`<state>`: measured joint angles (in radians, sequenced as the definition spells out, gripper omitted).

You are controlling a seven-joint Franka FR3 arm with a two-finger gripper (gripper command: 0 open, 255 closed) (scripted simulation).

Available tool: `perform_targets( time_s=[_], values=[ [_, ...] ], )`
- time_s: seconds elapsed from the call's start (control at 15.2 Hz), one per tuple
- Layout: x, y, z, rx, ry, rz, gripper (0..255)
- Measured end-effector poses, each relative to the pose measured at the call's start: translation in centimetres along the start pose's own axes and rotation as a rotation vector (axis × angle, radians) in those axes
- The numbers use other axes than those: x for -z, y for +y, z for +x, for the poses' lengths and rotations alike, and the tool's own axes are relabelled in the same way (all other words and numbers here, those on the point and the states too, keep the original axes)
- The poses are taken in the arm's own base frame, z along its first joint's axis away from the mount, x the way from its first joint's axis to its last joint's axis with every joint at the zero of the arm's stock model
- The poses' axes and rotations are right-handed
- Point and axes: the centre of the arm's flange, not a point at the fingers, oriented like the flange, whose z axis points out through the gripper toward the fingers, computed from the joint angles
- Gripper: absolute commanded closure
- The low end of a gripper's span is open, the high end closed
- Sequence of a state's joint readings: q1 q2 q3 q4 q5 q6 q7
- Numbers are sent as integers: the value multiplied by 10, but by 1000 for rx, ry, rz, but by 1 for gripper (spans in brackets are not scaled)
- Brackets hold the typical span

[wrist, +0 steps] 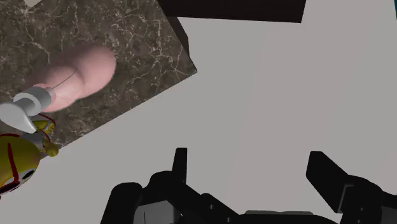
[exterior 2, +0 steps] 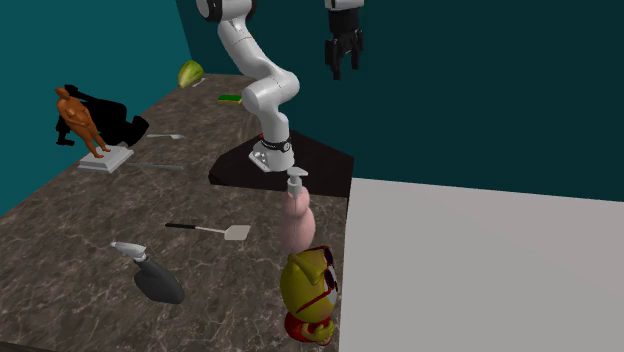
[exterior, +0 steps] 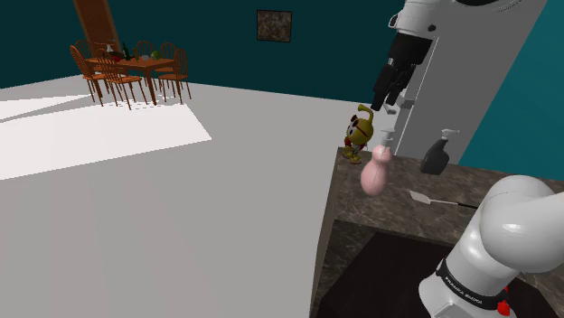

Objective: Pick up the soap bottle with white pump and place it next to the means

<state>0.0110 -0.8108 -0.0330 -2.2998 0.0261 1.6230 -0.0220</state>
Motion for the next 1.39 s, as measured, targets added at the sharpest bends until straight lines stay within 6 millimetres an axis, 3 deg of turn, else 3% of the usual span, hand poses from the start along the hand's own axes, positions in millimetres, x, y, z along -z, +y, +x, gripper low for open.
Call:
perform_targets(
  time_s=[0.26,1.39],
  values=[
    [-12,21,5,-5,-8,-15,0],
    [-113,203,41,-39,-78,-137,0]
  ],
)
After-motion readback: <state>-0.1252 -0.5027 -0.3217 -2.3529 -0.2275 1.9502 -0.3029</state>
